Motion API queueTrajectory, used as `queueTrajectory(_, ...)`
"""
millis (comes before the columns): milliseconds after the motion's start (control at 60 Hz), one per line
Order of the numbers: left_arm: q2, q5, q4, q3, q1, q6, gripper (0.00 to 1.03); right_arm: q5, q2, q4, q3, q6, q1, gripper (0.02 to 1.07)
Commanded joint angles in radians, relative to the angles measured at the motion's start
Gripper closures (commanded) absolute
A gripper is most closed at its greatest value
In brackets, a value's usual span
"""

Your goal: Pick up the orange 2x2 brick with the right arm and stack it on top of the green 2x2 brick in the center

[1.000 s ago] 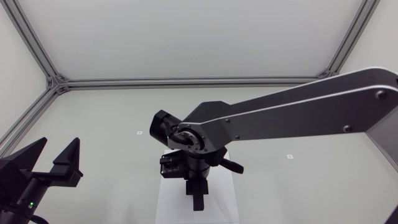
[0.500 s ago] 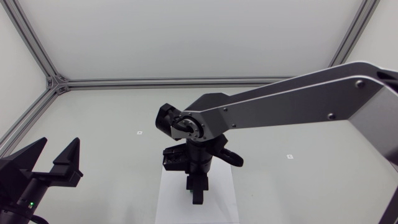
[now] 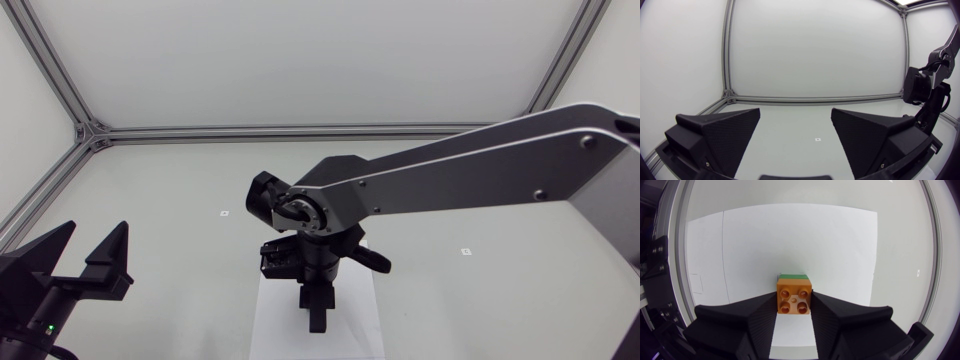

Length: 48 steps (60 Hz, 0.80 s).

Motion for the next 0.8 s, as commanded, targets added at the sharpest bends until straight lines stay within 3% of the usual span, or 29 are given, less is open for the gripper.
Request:
queueTrajectory(0,-0.008,0.004,-0.015,-0.041,0.003,0.013,0.04,0.026,0.1,-0.041,-0.045,0.01,0.0,1.01)
queueTrajectory(400,-0.008,0.004,-0.015,-0.041,0.003,0.013,0.04,-0.055,0.118,-0.058,-0.03,-0.061,-0.041,1.01)
queueTrajectory(783,-0.008,0.006,-0.015,-0.041,0.003,0.013,0.04,-0.056,0.097,-0.001,-0.075,-0.059,-0.018,1.01)
